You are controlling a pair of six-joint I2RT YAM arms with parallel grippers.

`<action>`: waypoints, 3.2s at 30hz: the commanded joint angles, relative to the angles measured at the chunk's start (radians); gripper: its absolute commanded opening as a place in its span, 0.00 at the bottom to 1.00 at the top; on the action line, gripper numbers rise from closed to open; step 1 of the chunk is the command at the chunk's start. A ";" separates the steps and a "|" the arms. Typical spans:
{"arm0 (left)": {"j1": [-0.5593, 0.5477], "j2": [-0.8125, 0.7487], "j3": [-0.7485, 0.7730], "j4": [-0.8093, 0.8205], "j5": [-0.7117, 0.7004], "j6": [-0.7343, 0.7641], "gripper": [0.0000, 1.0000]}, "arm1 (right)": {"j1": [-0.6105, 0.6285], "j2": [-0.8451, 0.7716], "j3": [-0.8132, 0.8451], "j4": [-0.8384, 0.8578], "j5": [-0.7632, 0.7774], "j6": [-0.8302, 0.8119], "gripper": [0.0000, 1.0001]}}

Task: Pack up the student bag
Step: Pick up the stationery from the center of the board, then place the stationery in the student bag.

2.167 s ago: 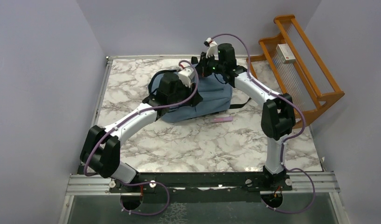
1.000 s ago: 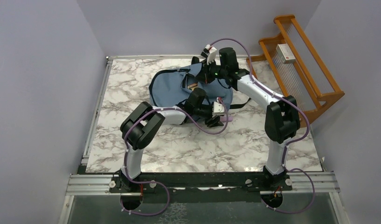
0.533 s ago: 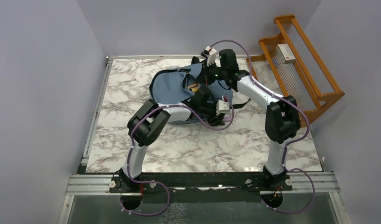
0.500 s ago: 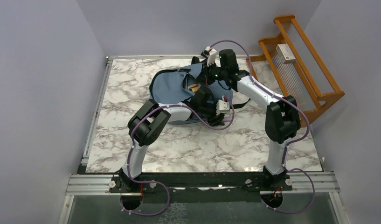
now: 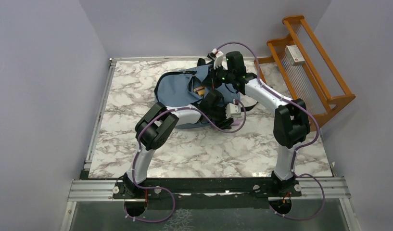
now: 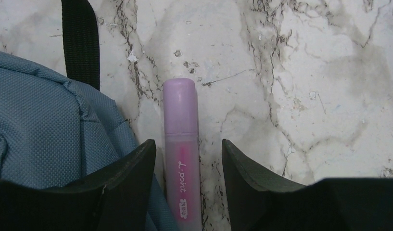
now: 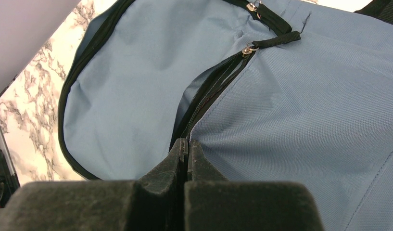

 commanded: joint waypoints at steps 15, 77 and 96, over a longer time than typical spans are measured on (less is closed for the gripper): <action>-0.117 -0.054 -0.089 -0.153 -0.131 0.099 0.45 | 0.006 -0.053 -0.031 0.037 -0.017 0.009 0.01; 0.281 -0.841 -0.405 -0.073 -0.446 -1.013 0.00 | 0.006 -0.236 -0.202 0.267 0.117 0.049 0.01; 0.379 -0.478 -0.033 -0.397 -0.188 -1.174 0.00 | 0.006 -0.264 -0.238 0.276 0.121 0.031 0.01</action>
